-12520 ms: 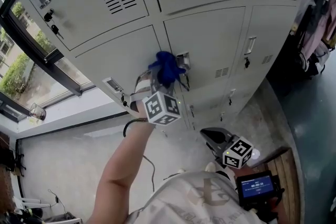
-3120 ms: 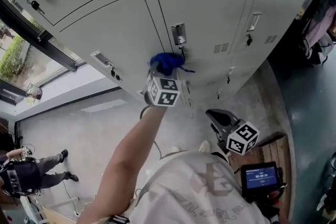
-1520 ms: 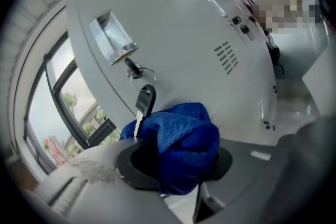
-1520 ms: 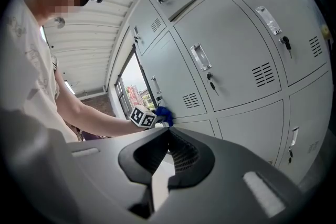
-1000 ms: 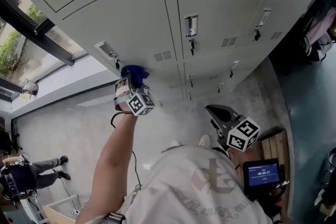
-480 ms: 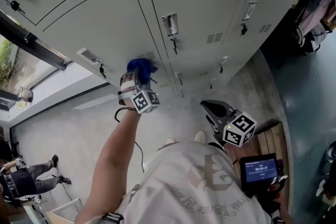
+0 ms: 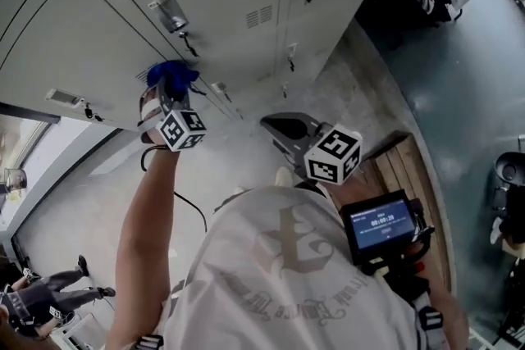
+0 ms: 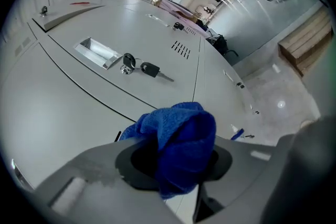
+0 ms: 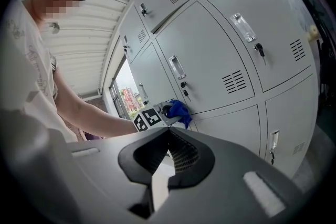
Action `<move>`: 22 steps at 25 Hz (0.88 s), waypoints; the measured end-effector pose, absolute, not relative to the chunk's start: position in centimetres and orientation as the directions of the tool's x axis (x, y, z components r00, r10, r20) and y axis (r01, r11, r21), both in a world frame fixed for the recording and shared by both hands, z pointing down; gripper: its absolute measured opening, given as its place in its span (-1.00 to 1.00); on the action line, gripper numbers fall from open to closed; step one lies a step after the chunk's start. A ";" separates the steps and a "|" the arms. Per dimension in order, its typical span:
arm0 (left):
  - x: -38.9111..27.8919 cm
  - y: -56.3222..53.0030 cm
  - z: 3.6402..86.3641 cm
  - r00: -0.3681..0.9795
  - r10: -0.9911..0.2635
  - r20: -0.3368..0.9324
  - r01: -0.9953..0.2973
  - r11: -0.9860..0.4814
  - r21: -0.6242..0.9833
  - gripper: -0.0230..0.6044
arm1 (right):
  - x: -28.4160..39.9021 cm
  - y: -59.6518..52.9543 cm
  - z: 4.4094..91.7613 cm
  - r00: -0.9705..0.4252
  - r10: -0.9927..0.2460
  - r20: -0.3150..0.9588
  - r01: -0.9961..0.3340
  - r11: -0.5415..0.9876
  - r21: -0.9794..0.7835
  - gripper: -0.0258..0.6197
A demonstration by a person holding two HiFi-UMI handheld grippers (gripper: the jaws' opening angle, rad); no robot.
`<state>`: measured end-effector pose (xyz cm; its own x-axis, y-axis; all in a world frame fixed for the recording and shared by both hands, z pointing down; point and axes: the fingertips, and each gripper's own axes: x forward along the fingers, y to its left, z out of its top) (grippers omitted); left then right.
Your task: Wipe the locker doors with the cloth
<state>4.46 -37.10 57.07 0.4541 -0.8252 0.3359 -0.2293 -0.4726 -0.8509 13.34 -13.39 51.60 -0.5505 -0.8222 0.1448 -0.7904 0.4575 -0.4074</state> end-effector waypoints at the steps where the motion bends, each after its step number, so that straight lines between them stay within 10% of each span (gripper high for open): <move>1: 4.7 -36.9 57.2 0.456 -0.820 0.347 -0.226 -0.484 -0.846 -0.46 | 13.3 -13.3 51.7 -0.554 -0.820 0.144 -0.787 0.459 -0.413 -0.91; 22: 8.2 -25.0 55.7 0.662 -0.659 0.356 -0.531 -0.748 -0.398 -0.45 | 15.9 -12.6 53.1 -0.674 -0.726 0.135 -0.702 0.573 -0.423 -0.91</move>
